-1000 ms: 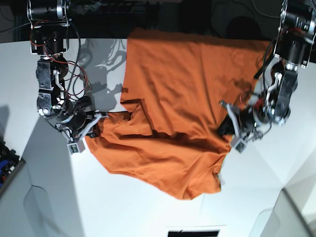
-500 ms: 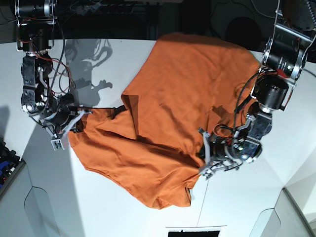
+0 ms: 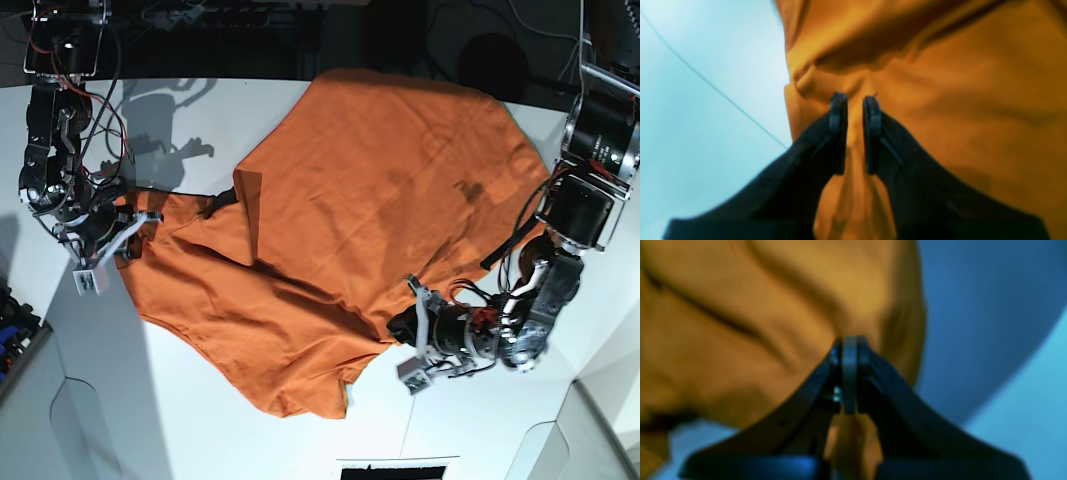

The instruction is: Layout the t-shirt on the table in an organized manner, then fold the t-shirt properly

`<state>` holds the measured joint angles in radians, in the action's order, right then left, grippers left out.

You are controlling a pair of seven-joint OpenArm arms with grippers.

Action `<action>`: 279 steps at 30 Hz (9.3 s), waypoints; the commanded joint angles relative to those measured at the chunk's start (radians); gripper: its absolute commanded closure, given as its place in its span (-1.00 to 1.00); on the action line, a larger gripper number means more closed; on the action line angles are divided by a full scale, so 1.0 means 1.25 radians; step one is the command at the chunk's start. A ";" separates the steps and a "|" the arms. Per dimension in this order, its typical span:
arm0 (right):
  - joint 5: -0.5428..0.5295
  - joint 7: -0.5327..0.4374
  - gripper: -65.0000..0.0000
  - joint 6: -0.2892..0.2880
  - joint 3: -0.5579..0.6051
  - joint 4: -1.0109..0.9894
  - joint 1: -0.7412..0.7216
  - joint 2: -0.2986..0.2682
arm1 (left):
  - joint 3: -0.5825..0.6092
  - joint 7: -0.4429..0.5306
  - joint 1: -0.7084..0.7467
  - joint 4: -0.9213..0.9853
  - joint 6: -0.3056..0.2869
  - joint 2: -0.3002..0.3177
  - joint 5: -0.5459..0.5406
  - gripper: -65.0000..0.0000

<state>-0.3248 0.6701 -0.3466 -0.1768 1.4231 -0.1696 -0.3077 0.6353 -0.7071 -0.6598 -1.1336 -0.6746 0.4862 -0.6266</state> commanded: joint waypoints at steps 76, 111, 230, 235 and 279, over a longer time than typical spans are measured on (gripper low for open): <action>0.001 -0.125 1.00 -0.137 0.075 -0.292 -0.143 -0.042 | -0.150 -0.006 0.145 0.016 -0.019 0.099 -0.077 0.65; 0.008 -0.200 1.00 -0.106 -0.034 -0.233 -0.240 0.042 | -0.154 0.026 0.145 0.017 -0.019 0.146 -0.041 0.65; -0.175 -0.173 -0.37 -0.146 -0.154 -0.311 -0.150 -0.002 | -0.154 0.046 0.244 -0.062 -0.019 0.087 -0.081 0.64; -0.196 -0.038 -0.37 -0.146 -0.209 -0.174 -0.149 0.023 | -0.154 0.048 0.215 -0.062 -0.019 0.088 -0.091 0.64; -0.131 -0.063 1.00 -0.165 -0.129 -0.241 -0.062 0.009 | -0.313 0.150 0.256 0.076 -0.019 0.020 0.057 0.64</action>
<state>-0.4969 0.5949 -0.5602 -0.3351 1.1137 -0.2310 -0.2783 0.2474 -0.5121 -0.3195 -1.0302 -0.7040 0.5007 -0.5667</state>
